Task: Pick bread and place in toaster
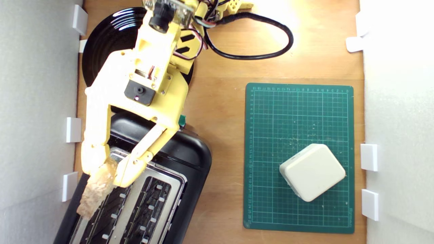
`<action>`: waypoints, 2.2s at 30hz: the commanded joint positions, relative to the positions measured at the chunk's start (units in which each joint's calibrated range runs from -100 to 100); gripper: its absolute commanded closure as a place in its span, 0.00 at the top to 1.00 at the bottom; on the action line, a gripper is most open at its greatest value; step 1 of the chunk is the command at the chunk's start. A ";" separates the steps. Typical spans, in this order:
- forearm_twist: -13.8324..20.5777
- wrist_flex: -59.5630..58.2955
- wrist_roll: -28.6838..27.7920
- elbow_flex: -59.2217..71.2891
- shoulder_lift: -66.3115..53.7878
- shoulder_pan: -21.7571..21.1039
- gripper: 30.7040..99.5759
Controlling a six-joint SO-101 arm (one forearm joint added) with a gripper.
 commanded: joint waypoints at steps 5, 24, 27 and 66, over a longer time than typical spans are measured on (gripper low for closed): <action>-0.52 -2.02 0.31 -0.78 -0.30 0.37 0.24; -9.22 -1.94 5.18 -0.78 1.70 0.37 0.24; -9.04 -1.94 5.18 -0.78 1.78 0.37 0.24; -9.59 -1.85 5.80 0.49 8.10 1.42 0.28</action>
